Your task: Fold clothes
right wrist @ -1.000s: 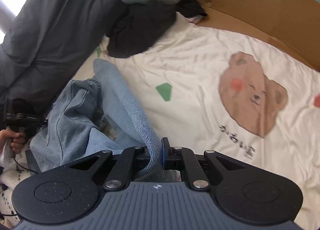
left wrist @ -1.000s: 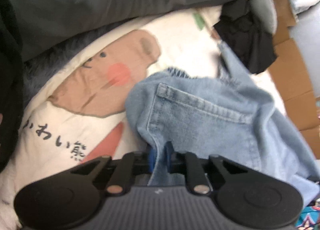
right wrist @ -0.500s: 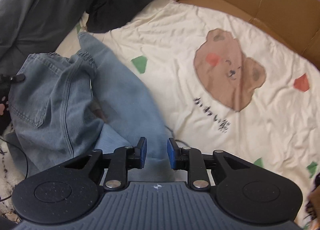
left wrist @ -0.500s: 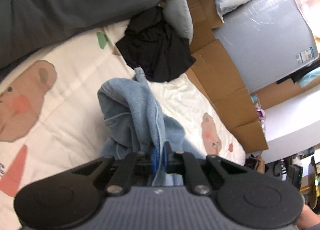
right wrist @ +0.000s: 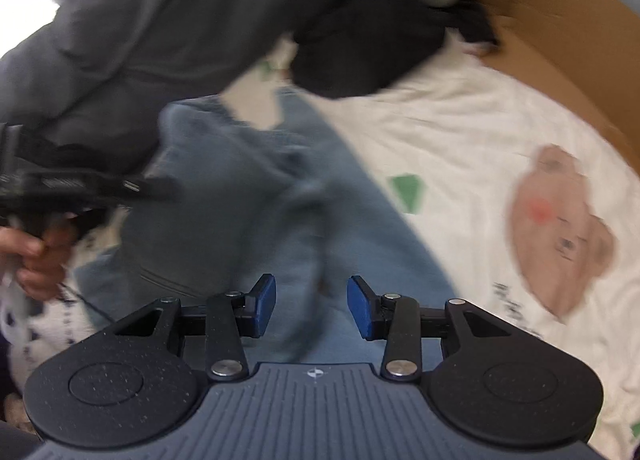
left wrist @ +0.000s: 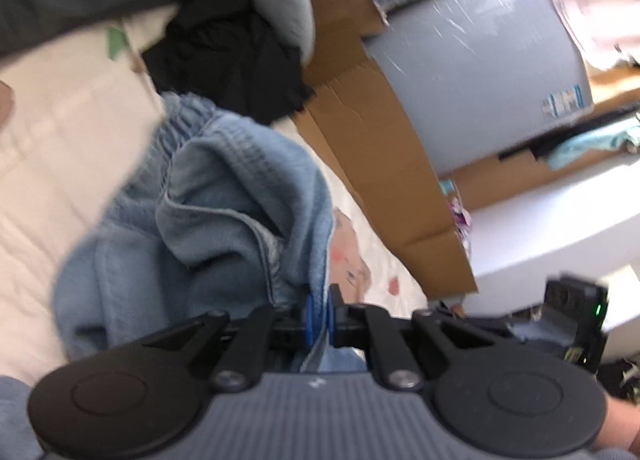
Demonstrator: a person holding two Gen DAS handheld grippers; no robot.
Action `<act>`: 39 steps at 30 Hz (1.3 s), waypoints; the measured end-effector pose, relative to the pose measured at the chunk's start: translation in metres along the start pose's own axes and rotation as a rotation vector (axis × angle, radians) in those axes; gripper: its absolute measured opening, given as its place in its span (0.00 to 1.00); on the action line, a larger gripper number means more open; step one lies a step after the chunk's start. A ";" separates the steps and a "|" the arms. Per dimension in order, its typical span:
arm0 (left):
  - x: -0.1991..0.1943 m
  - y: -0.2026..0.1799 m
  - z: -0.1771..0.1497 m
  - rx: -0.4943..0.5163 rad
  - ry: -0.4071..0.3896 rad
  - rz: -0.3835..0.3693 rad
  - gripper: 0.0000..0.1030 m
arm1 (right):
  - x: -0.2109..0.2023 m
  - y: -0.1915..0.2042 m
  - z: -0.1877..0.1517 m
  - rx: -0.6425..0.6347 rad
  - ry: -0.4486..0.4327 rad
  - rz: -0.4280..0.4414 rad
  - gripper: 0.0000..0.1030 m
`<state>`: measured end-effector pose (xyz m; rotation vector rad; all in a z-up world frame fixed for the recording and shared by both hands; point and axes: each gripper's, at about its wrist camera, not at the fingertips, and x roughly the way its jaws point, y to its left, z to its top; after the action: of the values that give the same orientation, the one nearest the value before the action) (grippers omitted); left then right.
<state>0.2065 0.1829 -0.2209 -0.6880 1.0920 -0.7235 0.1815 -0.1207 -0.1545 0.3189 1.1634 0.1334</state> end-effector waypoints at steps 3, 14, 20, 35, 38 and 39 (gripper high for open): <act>0.018 -0.006 -0.005 0.017 0.019 -0.026 0.07 | 0.014 0.020 0.007 -0.037 0.024 0.057 0.55; 0.076 -0.018 -0.018 0.003 0.002 0.013 0.07 | 0.037 0.018 0.008 -0.025 0.067 0.051 0.61; 0.085 -0.015 -0.025 -0.049 -0.026 0.031 0.08 | 0.049 0.010 0.000 0.044 0.070 0.087 0.61; 0.066 -0.013 -0.035 -0.134 -0.076 0.027 0.31 | 0.069 -0.010 -0.003 0.183 0.031 0.175 0.64; 0.048 -0.016 -0.035 -0.114 -0.099 0.053 0.38 | 0.072 -0.008 -0.003 0.187 0.027 0.179 0.64; 0.042 -0.018 -0.035 -0.105 -0.106 0.063 0.39 | 0.072 -0.008 -0.003 0.188 0.026 0.180 0.64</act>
<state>0.1825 0.1342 -0.2397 -0.7696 1.0550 -0.5725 0.2071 -0.1081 -0.2216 0.5903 1.1745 0.1868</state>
